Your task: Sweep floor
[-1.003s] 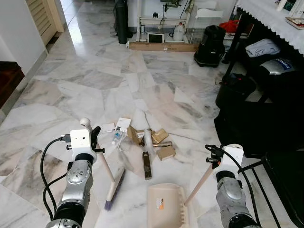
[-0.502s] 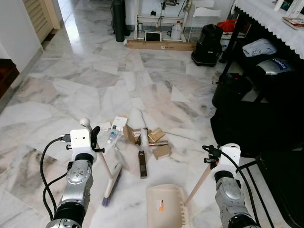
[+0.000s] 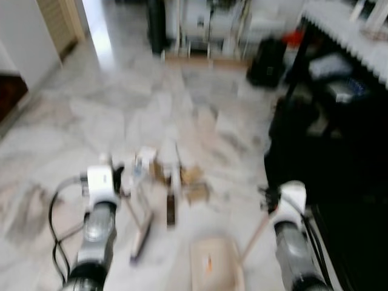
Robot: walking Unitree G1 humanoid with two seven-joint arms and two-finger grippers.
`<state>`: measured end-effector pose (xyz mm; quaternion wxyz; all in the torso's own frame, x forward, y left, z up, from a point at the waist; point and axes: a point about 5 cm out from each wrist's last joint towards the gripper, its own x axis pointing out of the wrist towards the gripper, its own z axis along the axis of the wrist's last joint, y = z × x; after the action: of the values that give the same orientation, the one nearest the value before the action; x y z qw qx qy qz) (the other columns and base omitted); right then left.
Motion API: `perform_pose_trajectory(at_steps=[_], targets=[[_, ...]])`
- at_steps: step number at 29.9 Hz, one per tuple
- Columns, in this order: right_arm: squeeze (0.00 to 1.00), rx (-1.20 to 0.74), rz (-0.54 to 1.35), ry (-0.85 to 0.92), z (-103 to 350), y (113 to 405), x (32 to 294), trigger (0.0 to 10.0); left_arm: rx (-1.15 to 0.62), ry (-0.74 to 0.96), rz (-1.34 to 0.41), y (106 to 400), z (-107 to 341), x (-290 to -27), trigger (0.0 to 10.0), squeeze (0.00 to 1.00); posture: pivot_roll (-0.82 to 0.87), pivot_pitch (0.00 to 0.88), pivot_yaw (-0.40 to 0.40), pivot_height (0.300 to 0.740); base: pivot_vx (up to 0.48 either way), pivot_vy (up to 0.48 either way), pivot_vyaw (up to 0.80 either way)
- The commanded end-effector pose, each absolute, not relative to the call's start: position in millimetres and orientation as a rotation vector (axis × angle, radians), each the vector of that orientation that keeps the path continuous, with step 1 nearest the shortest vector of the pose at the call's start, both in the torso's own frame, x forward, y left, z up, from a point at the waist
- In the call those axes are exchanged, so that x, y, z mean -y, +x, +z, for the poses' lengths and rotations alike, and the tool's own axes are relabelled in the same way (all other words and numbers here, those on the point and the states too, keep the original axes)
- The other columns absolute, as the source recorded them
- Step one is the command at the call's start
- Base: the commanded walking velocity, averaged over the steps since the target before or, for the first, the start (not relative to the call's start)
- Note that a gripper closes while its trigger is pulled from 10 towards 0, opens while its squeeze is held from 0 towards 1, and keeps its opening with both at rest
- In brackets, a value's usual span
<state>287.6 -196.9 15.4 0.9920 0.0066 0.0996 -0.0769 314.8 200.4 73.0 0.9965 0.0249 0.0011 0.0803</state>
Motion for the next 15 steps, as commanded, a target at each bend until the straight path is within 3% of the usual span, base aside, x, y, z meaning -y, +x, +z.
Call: perform_pose_trajectory(at_steps=[1, 11, 15], targets=[[0.00, -0.192, -0.154, 0.018, 17.0, 289.0, 196.1, 10.0, 0.019, 0.053, 0.170, 316.4, 77.5, -203.5, 10.0, 0.00, -0.03, 0.036, -0.068, 0.740, 0.000, 0.000, 0.00], [0.00, -0.192, -0.154, 0.026, 17.3, 289.9, 195.2, 10.0, 0.008, 0.029, 0.191, 316.3, 75.8, -206.7, 10.0, 0.00, -0.03, 0.029, -0.065, 0.740, 0.000, 0.000, 0.00], [0.00, -0.195, -0.156, 0.029, 17.1, 290.0, 195.3, 10.0, 0.007, 0.029, 0.194, 316.6, 76.1, -207.3, 10.0, 0.00, -0.03, 0.029, -0.064, 0.740, 0.000, 0.364, 0.00]])
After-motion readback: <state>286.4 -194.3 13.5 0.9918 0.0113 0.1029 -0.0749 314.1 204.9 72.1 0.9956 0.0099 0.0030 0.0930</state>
